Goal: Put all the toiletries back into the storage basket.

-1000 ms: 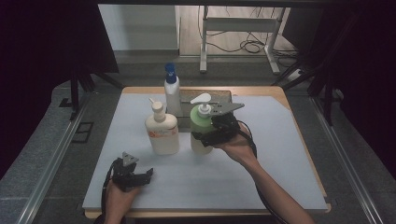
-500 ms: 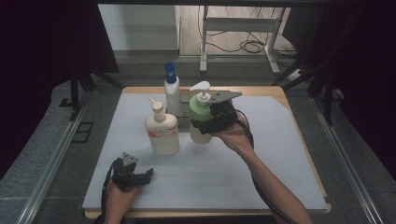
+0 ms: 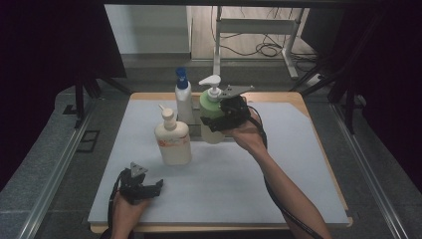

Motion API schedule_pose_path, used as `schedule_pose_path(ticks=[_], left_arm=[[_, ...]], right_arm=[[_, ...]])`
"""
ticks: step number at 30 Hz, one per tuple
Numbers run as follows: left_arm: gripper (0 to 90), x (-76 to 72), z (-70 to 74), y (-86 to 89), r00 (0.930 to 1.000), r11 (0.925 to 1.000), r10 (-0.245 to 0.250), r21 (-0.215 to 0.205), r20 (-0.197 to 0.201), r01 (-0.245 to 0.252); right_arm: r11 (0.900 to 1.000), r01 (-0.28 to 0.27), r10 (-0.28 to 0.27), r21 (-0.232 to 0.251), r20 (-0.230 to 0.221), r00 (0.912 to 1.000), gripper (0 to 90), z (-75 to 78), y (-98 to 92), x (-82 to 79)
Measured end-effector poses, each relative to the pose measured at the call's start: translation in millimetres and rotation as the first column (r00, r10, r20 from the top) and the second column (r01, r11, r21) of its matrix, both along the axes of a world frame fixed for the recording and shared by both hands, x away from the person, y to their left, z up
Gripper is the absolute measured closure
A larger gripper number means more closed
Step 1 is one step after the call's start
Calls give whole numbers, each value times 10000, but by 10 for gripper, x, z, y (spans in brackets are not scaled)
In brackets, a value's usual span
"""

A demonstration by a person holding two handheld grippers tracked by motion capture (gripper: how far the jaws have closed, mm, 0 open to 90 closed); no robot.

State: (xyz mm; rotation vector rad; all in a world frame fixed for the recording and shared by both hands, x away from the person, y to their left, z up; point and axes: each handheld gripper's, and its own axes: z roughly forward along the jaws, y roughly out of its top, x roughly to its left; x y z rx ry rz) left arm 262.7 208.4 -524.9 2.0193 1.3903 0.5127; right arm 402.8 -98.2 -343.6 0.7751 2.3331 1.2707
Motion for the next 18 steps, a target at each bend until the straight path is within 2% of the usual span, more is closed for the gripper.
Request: schedule_pose_path(ticks=[18], left_arm=[[120,0,-1,0,10000,10000,7,-10,6,-7]], right_arm=[[9973,738,-739,53,60,9973,124,81,66,319]])
